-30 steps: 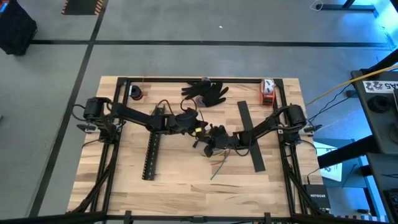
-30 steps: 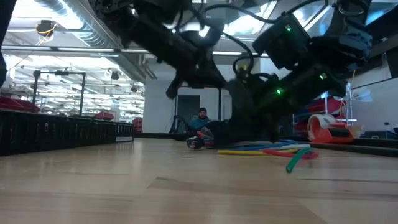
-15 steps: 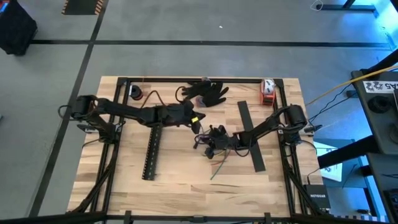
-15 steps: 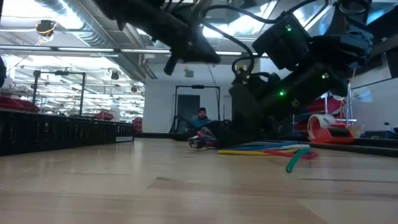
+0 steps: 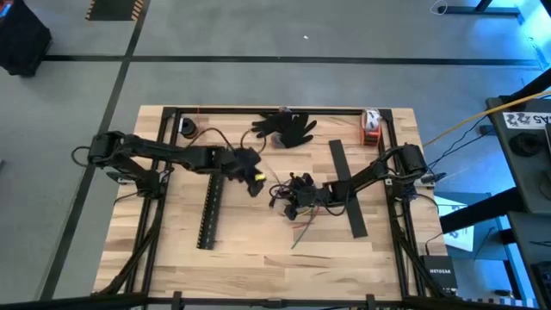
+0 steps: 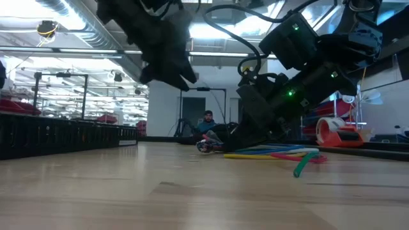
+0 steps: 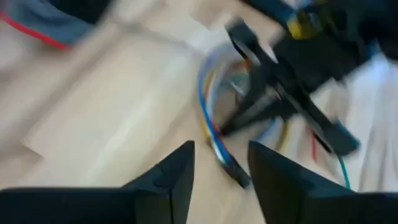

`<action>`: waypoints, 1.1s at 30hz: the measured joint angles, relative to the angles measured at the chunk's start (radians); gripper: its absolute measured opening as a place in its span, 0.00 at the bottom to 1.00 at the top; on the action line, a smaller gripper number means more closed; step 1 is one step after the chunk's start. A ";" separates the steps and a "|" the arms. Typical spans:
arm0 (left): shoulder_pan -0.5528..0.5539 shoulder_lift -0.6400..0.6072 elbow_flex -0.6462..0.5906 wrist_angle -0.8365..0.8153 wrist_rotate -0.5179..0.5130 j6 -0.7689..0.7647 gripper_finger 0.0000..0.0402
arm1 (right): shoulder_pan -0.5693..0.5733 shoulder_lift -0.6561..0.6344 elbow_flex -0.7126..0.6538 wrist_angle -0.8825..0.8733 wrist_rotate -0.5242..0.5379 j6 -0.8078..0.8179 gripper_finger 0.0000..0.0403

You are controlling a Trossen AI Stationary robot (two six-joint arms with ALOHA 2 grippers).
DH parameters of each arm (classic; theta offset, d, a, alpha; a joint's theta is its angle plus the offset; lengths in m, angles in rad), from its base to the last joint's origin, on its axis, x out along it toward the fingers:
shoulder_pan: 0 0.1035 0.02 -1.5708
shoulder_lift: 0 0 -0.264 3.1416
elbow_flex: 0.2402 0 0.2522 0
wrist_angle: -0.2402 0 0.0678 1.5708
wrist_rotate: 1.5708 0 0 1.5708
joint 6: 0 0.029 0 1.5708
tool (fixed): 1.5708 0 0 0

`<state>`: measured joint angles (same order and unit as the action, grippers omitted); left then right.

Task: Ziptie cables
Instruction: Wrap the cable wires together using the black zip tie

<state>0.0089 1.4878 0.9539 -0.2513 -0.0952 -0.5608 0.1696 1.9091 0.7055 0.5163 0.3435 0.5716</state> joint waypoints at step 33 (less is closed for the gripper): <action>-0.032 0.395 -0.001 0.528 -0.207 -0.032 0.21 | 0.000 -0.001 0.002 0.007 0.006 0.000 0.02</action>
<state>-0.0230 1.8828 0.9527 0.2764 -0.3023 -0.5928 0.1696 1.9079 0.7071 0.5232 0.3496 0.5713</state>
